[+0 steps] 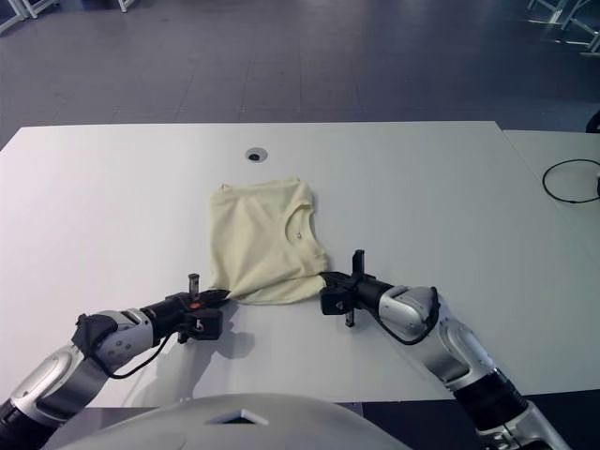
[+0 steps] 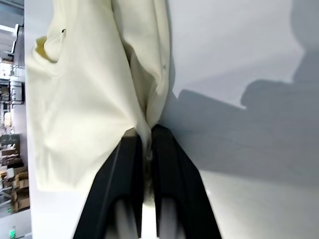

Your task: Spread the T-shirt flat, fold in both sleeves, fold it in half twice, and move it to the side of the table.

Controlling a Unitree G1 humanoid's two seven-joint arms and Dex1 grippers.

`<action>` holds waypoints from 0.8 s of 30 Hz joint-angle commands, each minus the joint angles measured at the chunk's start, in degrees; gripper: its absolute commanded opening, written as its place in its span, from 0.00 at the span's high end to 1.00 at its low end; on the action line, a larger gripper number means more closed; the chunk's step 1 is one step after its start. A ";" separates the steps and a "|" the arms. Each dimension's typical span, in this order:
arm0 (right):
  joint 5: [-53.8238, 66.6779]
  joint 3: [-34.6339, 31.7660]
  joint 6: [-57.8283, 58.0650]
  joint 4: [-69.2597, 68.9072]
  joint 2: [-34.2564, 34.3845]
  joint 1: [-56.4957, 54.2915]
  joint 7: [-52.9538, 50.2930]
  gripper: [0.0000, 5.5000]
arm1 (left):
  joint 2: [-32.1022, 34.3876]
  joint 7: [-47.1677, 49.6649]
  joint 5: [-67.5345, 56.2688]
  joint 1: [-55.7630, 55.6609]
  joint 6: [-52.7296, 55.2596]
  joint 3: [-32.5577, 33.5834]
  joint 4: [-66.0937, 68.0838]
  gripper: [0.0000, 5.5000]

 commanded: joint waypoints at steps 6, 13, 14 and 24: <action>15.06 -4.17 3.31 -14.43 -6.14 4.84 13.46 1.00 | 6.59 -18.30 -13.31 0.26 3.02 -1.40 4.02 0.99; 20.56 -10.54 6.45 -18.65 -12.47 10.13 18.20 0.96 | 12.70 -24.09 -20.02 2.13 6.32 1.34 -1.16 0.99; 20.53 -10.70 6.47 -19.08 -13.21 11.60 18.46 0.94 | 13.22 -24.33 -21.13 2.28 7.41 2.34 -2.82 0.99; 14.89 -9.22 5.05 -21.95 -11.61 18.07 13.44 0.67 | 12.69 -25.07 -24.34 1.83 17.71 4.88 -12.05 0.99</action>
